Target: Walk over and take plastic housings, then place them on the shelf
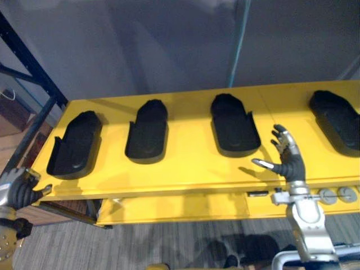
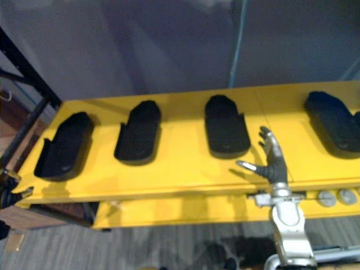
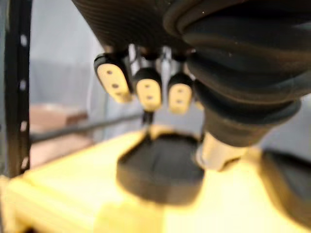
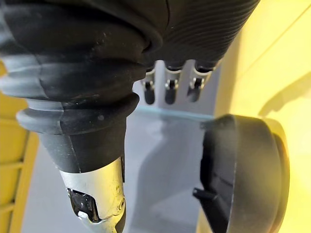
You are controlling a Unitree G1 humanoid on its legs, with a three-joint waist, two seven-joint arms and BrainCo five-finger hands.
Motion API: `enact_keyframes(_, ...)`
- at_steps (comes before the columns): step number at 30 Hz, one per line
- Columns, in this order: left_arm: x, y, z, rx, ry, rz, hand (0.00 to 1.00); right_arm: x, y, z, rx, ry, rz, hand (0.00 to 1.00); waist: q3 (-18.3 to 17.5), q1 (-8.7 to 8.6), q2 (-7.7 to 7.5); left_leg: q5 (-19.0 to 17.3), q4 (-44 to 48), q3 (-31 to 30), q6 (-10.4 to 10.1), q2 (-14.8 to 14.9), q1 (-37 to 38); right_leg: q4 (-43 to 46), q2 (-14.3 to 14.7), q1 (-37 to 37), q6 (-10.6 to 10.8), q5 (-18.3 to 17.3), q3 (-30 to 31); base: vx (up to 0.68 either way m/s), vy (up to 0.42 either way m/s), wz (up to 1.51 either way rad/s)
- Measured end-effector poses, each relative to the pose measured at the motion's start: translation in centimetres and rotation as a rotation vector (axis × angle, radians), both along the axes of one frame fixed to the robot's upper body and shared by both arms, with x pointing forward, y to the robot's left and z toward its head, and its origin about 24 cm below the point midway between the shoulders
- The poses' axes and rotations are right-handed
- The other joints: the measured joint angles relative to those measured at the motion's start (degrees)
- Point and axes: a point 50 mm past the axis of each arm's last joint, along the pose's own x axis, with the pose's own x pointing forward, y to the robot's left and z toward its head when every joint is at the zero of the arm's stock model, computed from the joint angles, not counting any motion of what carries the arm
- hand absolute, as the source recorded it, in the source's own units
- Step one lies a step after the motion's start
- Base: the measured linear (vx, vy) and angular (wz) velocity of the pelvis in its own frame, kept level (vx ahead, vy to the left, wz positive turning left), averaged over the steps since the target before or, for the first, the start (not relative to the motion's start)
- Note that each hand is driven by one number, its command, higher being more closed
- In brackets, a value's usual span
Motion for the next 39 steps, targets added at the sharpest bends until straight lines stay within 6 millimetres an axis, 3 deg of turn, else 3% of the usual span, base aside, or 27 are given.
enact_keyframes(5, 0.8, 0.5, -1.2, -0.072, 0.217, -0.067, 1.00, 0.0, -0.4, 0.0, -0.007, 0.018, -0.001, 0.00, -0.59, -0.06, 1.08, 0.00, 0.01, -0.03, 0.01, -0.04, -0.07, 0.00, -0.03, -0.01, 0.01, 0.01, -0.02, 0.00, 0.000, 0.00)
enact_keyframes(10, 1.7, 0.7, -2.5, -0.161, 0.324, -0.101, 1.00, -0.2, -0.7, -0.2, -0.019, 0.035, -0.003, 0.00, -0.77, -0.15, 1.35, 0.01, 0.03, 0.13, 0.00, 0.04, -0.08, 0.00, 0.05, -0.10, 0.02, 0.02, 0.15, 0.00, 0.000, 0.00)
enact_keyframes(22, 2.6, 3.1, -4.1, -0.242, 0.398, -0.034, 1.00, -0.3, -1.0, -0.4, -0.026, 0.052, 0.009, 0.00, -0.81, -1.05, 1.40, 0.01, -0.06, 0.97, -0.01, 0.04, -0.07, 0.01, 0.16, -0.92, 0.20, 0.21, 1.50, -0.01, 0.013, -0.04)
enact_keyframes(31, 2.2, 5.1, -5.5, -0.285, 0.413, 0.047, 1.00, -0.2, -1.1, -0.4, -0.033, 0.058, 0.018, 0.00, -0.92, -1.46, 1.60, -0.01, 0.13, 2.53, -0.03, 0.18, -0.18, 0.00, 0.29, -1.86, 0.15, 0.49, 3.10, -0.02, 0.017, -0.07)
enact_keyframes(39, 1.7, 5.6, -7.3, -0.304, 0.491, 0.086, 1.00, -0.2, -1.4, -0.7, -0.053, 0.082, 0.027, 0.00, -0.91, -1.75, 1.79, -0.02, 0.25, 3.82, -0.06, 0.12, -0.15, 0.00, 0.39, -2.84, 0.14, 0.93, 4.77, -0.02, 0.018, -0.10)
